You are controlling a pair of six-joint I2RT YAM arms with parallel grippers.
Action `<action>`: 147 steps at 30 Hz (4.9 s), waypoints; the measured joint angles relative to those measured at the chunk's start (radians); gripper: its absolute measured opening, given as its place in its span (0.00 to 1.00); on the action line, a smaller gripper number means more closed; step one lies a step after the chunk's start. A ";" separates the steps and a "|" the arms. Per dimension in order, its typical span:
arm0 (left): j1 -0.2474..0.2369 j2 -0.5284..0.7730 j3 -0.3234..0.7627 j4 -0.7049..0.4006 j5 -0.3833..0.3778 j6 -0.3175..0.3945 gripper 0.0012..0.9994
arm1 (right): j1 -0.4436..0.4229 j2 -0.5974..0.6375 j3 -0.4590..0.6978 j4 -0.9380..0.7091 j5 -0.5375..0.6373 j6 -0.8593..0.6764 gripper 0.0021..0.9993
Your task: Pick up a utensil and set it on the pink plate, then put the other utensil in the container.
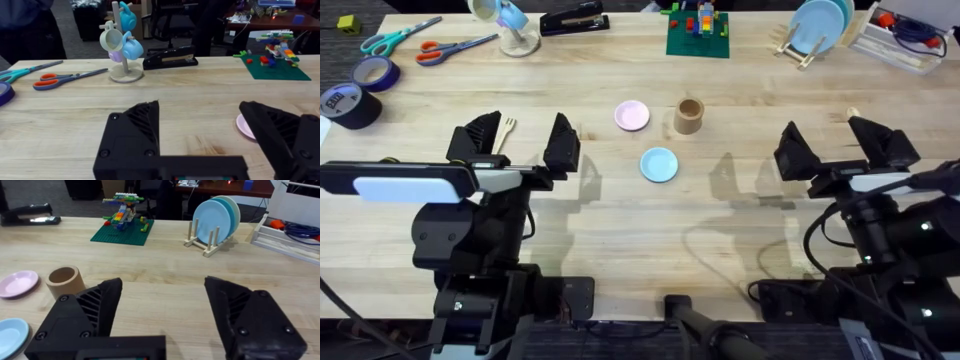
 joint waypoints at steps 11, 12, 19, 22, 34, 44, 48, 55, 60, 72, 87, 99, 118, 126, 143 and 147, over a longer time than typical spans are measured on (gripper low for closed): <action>0.000 0.000 0.000 0.000 0.000 0.003 0.98 | 0.000 0.000 0.000 -0.003 0.000 0.000 1.00; 0.000 0.000 0.000 0.000 0.000 0.003 0.98 | 0.000 0.000 0.000 -0.003 0.000 0.000 1.00; 0.000 0.000 0.000 -0.006 0.000 0.007 0.98 | 0.000 0.000 0.000 -0.001 0.000 -0.004 0.99; 0.000 0.000 0.000 -0.006 0.000 0.008 0.98 | 0.000 0.000 0.000 -0.001 0.000 -0.021 0.99; 0.000 0.000 0.238 -0.320 -0.003 0.011 0.98 | 0.000 0.002 0.121 -0.087 -0.003 -0.045 1.00; 0.000 0.115 0.593 -0.686 -0.003 0.013 0.98 | 0.000 0.157 0.438 -0.427 -0.003 -0.045 0.99; 0.000 0.252 0.750 -0.805 -0.003 0.014 0.98 | 0.000 0.297 0.601 -0.527 -0.003 -0.045 0.99; 0.000 0.516 1.018 -0.981 -0.003 0.014 0.98 | 0.000 0.568 0.890 -0.698 -0.003 -0.045 0.99; 0.000 0.685 1.185 -1.087 -0.003 0.014 0.98 | 0.000 0.743 1.085 -0.877 -0.003 -0.045 1.00; 0.000 1.005 1.532 -1.322 0.008 0.014 0.98 | -0.001 1.068 1.426 -1.216 -0.004 -0.045 1.00; 0.000 1.200 1.745 -1.545 -0.042 0.014 0.98 | -0.001 1.154 1.483 -1.260 -0.003 -0.045 1.00; 0.000 1.200 1.748 -1.567 -0.077 0.014 0.99 | -0.001 1.154 1.483 -1.260 -0.003 -0.045 0.99; 0.025 1.216 1.747 -1.596 -0.082 0.088 0.99 | -0.001 1.154 1.483 -1.260 -0.003 -0.045 0.99; 0.076 1.218 1.607 -1.496 -0.082 0.131 0.99 | -0.001 1.154 1.483 -1.260 -0.003 -0.045 1.00; 0.287 1.263 1.143 -1.106 -0.015 0.216 0.99 | -0.001 1.154 1.483 -1.260 -0.003 -0.045 1.00; 0.307 1.332 1.141 -1.069 -0.006 0.267 0.99 | -0.001 1.154 1.483 -1.260 -0.003 -0.045 1.00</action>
